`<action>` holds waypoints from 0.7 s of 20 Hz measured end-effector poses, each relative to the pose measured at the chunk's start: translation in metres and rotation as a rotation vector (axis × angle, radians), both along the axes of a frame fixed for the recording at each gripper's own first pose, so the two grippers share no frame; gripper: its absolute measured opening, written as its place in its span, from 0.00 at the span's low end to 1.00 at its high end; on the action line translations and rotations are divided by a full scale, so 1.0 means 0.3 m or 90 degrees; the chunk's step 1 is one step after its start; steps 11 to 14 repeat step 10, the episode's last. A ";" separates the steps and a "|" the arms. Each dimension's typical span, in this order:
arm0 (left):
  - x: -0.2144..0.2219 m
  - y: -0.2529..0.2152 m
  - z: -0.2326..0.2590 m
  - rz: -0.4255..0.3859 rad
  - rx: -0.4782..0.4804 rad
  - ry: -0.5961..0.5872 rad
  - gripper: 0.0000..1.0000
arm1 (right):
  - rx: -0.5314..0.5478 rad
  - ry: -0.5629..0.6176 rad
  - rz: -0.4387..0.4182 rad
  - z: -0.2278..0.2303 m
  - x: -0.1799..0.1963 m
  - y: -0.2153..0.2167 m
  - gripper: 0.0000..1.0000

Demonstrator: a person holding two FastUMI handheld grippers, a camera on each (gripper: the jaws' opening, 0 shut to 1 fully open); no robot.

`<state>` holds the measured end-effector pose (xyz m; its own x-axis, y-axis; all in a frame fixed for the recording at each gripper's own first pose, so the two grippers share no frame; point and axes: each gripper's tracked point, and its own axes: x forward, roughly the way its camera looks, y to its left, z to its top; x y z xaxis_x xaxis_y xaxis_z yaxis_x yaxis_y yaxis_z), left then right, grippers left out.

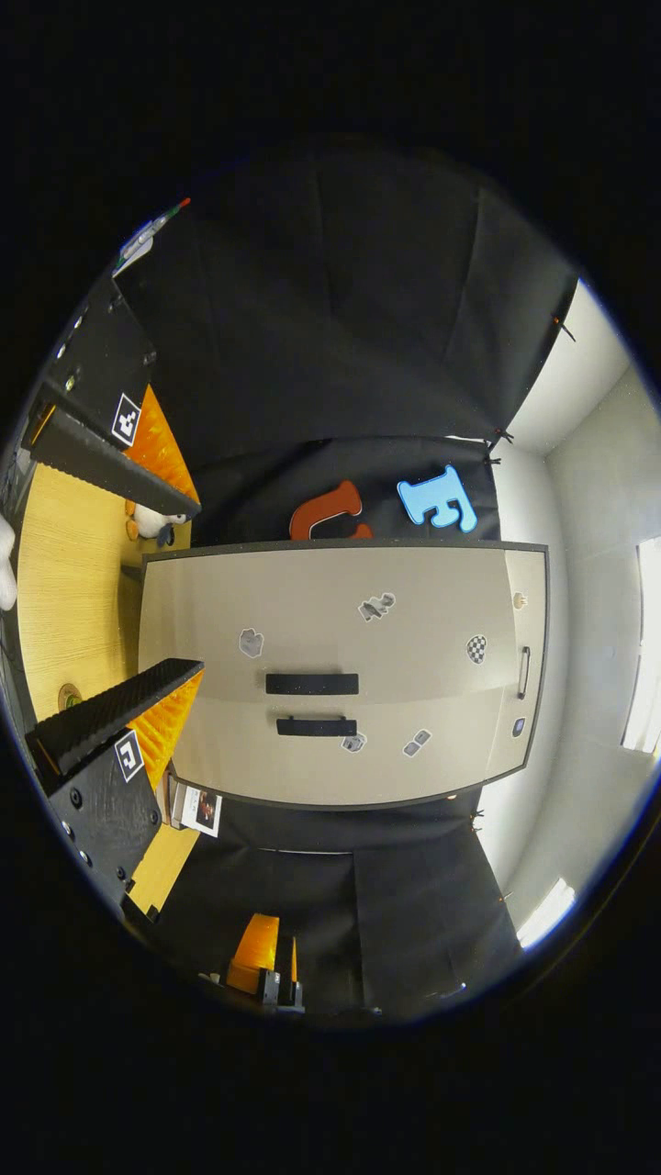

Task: Grasp the bottle in the cabinet with the left hand and place it on the coaster, then close the right door with the right hand and the left door with the left hand.

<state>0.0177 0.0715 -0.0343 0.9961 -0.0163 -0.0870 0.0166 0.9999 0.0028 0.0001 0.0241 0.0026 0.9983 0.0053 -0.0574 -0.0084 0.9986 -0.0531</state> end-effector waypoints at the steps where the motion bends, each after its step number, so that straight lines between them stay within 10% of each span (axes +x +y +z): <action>1: 0.001 -0.005 -0.001 -0.004 0.000 0.000 0.96 | -0.001 0.000 0.000 -0.004 -0.003 0.004 0.80; 14: -0.002 -0.006 0.001 -0.018 -0.003 -0.001 0.96 | 0.003 0.000 -0.009 -0.020 -0.016 0.016 0.80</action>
